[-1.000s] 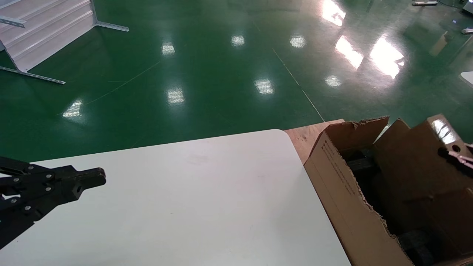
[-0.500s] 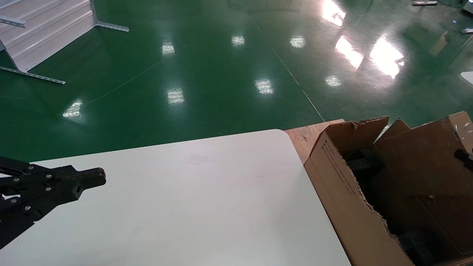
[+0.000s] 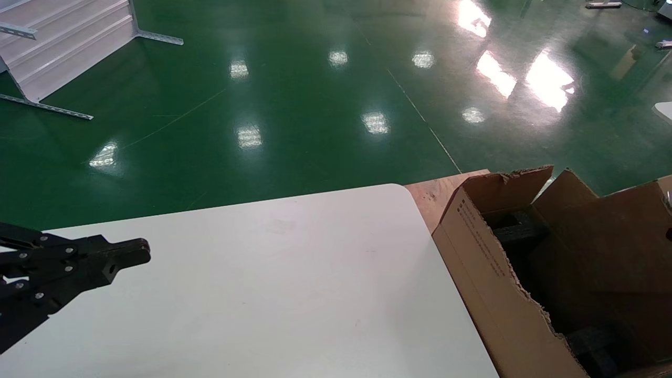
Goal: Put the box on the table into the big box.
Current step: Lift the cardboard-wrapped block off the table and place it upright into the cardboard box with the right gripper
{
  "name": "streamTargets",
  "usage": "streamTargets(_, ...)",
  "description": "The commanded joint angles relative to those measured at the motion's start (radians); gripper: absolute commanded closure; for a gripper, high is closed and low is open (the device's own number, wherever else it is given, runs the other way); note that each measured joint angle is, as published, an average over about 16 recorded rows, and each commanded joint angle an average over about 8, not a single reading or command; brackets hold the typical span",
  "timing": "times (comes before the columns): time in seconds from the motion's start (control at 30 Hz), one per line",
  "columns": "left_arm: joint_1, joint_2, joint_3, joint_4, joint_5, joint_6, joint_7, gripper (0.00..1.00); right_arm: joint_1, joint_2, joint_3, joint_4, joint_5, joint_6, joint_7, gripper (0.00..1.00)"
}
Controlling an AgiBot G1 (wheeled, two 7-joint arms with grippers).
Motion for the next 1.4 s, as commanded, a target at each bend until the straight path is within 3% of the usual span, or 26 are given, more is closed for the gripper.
streamTargets(0.03, 0.0, 0.0, 0.0, 0.0, 0.0, 0.0, 0.0, 1.0, -0.012, -0.006, 0.003, -0.007, 0.006, 0.004, 0.001, 1.0)
streamTargets(1.23, 0.0, 0.0, 0.001, 0.0, 0.0, 0.0, 0.0, 1.0, 0.035, -0.064, -0.05, -0.04, -0.073, 0.092, 0.045, 1.0)
streamTargets(1.3, 0.0, 0.0, 0.001, 0.0, 0.0, 0.0, 0.0, 0.96, 0.043, -0.064, -0.055, -0.041, -0.081, 0.095, 0.047, 0.92)
streamTargets(1.4, 0.0, 0.0, 0.001, 0.0, 0.0, 0.0, 0.0, 0.58, 0.054, -0.064, -0.062, -0.043, -0.092, 0.099, 0.049, 0.55)
